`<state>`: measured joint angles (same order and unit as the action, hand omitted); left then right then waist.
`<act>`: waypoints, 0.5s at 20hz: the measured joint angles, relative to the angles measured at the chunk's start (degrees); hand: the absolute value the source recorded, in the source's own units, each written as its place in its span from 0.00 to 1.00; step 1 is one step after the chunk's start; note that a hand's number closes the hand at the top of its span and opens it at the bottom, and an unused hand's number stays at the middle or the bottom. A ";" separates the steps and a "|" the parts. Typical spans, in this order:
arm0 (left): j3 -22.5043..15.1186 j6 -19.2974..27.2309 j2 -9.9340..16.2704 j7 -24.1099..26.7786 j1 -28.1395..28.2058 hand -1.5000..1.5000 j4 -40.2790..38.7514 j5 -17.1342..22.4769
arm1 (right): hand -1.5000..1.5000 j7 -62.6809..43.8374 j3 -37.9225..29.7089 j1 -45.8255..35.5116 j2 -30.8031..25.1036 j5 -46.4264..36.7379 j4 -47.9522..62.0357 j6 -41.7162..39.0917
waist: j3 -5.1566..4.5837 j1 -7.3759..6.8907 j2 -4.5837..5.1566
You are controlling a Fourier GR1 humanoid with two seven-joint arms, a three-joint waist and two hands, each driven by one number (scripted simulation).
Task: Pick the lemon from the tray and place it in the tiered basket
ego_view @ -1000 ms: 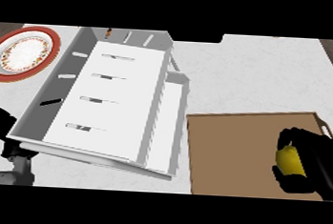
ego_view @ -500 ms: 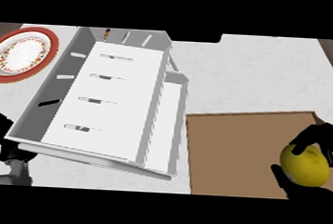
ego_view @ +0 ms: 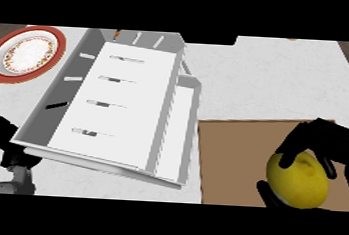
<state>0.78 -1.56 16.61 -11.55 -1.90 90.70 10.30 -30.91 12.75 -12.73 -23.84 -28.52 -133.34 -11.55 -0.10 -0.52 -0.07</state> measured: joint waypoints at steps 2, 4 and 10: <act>0.15 -0.18 -0.23 0.36 -0.79 0.50 -1.10 -0.36 | 1.00 -5.07 3.83 -5.02 2.52 -1.14 0.42 -1.04 | -0.02 0.00 0.00; 0.01 0.04 -0.57 -0.23 -1.76 0.50 -1.25 -0.64 | 1.00 -9.72 7.78 -10.45 6.04 -3.74 2.50 -1.28 | -0.03 -0.12 0.00; 0.79 -0.20 -0.90 -1.14 -2.58 0.50 -1.32 -0.68 | 1.00 -19.96 15.13 -23.58 17.19 -10.68 11.52 -1.17 | 0.00 -0.13 -0.03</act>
<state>1.57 -1.76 15.72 -12.69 -4.49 89.39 9.62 -50.87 27.88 -36.30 -6.65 -39.20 -121.81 -12.72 -0.09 -0.65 -0.10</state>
